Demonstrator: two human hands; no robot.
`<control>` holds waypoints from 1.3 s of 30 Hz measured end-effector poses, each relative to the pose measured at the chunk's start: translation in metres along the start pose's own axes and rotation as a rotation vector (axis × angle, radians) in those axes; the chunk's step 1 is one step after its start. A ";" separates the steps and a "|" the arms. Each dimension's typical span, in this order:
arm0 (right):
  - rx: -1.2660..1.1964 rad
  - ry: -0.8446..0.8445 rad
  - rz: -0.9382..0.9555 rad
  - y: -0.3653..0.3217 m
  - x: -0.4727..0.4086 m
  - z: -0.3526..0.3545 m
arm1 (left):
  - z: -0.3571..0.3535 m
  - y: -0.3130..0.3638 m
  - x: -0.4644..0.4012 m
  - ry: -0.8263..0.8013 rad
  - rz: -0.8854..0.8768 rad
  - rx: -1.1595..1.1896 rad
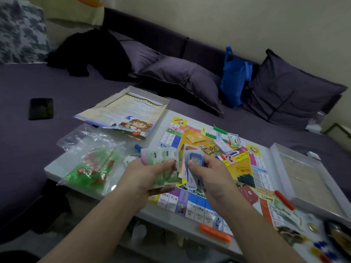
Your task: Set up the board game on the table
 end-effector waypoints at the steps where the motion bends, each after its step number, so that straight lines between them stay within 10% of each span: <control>1: 0.001 0.005 0.011 0.001 0.008 0.006 | -0.014 -0.006 0.001 -0.055 0.021 -0.006; 15: 0.101 0.189 0.075 0.031 0.055 0.105 | -0.120 -0.046 -0.006 -0.358 0.107 -0.073; 39: -0.093 0.151 0.103 0.052 0.090 0.145 | -0.158 -0.070 -0.014 -0.398 -0.046 -0.249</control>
Point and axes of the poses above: each hand's wrist, its own x-axis away from the middle knuckle, its own z-axis out of the back of the hand, y = z × x, the point moved 6 cm from there along -x, towards the middle knuckle, and after that the axes turned 13 degrees about -y, right-handed, at the moved point
